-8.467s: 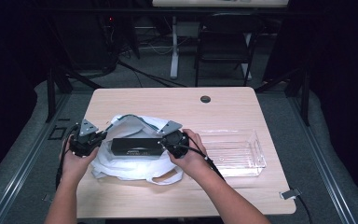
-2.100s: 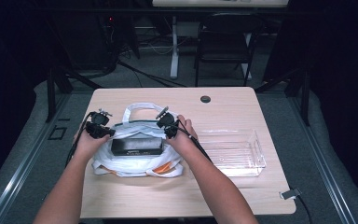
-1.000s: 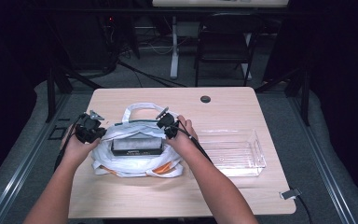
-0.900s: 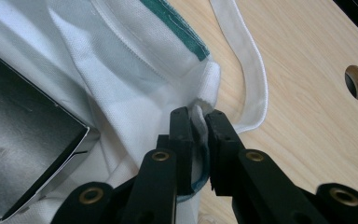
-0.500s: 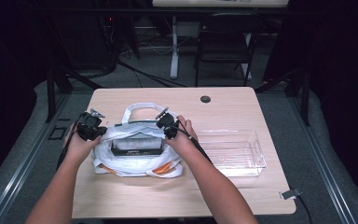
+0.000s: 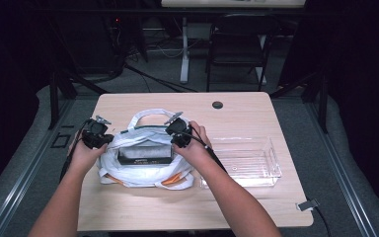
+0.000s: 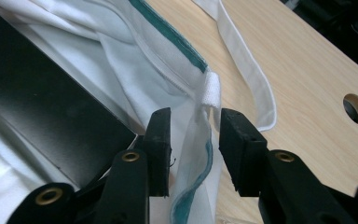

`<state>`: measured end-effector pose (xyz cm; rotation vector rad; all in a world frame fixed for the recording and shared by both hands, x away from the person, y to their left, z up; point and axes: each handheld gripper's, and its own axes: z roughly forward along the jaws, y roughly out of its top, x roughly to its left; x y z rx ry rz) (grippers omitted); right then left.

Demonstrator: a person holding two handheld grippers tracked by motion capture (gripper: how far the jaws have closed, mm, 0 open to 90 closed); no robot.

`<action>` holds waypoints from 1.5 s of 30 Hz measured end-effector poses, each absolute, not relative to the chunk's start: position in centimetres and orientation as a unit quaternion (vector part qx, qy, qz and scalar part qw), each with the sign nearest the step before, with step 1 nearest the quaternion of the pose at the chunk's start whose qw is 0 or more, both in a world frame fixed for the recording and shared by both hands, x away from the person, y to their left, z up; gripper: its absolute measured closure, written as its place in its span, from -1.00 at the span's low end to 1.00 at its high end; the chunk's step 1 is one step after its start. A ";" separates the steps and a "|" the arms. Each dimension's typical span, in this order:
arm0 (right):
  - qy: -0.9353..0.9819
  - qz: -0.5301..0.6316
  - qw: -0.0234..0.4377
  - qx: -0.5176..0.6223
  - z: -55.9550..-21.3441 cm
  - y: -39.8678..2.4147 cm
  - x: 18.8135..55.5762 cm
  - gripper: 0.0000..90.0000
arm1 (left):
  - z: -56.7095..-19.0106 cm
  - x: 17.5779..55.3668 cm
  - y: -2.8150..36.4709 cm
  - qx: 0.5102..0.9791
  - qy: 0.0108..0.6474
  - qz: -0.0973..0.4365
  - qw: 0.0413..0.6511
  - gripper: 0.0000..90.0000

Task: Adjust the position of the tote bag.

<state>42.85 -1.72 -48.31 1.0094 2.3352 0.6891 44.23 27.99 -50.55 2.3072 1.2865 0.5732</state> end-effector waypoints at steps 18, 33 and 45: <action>0.856 0.281 0.229 0.369 -47.5 -4.3 39.8 0.65 | -50.6 44.2 28.1 0.829 0.470 0.203 0.223 0.95; 0.862 0.251 0.227 0.377 -48.9 -4.6 40.3 1.00 | -50.6 44.1 28.1 0.828 0.470 0.205 0.227 0.95; 0.865 0.234 0.219 0.387 -50.1 -4.1 41.0 1.00 | -50.5 44.0 28.2 0.831 0.466 0.202 0.227 0.93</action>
